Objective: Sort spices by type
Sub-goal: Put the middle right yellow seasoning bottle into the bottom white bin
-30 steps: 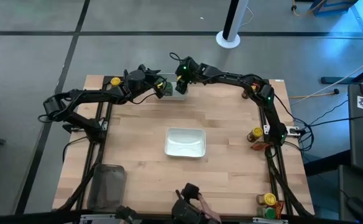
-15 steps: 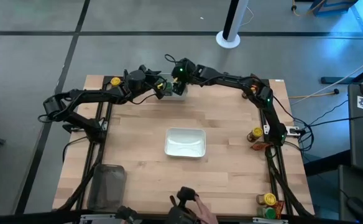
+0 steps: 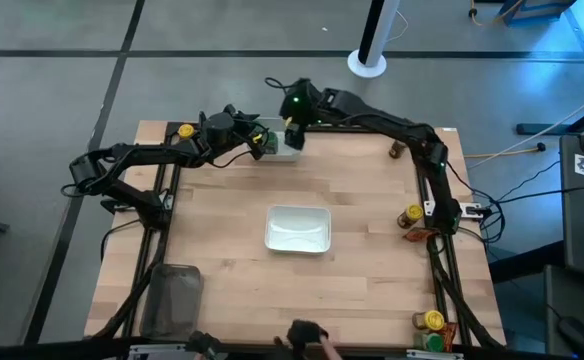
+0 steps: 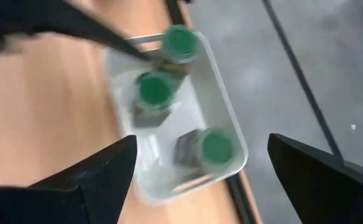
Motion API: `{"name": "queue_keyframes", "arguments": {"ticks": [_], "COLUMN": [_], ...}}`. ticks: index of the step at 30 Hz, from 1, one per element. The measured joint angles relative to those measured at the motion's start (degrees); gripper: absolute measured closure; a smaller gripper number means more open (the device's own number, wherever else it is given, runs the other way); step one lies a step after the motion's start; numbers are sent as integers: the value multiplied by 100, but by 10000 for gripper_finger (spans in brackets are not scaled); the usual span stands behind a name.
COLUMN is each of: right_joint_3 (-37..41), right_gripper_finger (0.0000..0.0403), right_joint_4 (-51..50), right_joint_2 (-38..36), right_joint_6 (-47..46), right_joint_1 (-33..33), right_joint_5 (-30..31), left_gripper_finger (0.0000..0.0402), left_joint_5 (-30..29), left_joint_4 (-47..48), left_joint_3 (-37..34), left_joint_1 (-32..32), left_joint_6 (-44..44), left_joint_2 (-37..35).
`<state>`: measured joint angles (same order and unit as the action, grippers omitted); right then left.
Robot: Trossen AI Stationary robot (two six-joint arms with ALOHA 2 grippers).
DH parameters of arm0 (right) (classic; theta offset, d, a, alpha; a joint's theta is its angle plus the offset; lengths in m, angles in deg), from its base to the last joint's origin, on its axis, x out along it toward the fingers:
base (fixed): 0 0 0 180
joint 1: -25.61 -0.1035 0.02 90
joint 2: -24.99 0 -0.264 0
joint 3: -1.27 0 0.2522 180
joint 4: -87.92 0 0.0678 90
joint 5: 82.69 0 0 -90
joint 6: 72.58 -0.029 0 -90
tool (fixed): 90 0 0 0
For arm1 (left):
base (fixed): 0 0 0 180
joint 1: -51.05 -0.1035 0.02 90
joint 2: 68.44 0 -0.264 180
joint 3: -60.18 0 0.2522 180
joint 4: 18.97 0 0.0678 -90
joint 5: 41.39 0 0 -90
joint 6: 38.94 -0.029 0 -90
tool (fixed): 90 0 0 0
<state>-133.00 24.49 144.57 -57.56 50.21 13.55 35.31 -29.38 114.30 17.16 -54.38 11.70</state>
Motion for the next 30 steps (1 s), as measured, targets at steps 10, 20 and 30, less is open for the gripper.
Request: {"name": "queue_keyframes", "arguments": {"ticks": [10,20,30], "right_joint_3": [4,4,28], "right_gripper_finger": [44,45,45], "right_joint_4": [-1871,-3143,-3788], "right_joint_2": [-1069,-1762,-1922], "right_joint_6": [-679,-1777,-2764], "right_joint_1": [-657,-1615,-2978], "right_joint_5": [-171,224,711], "left_gripper_finger": [167,167,167], "left_joint_5": [2,2,2], "left_joint_4": [-13,-74,-95], "left_joint_3": [0,0,0], "left_joint_1": [58,92,95], "left_joint_6": [-9,10,73], "left_joint_2": [0,0,0]}}
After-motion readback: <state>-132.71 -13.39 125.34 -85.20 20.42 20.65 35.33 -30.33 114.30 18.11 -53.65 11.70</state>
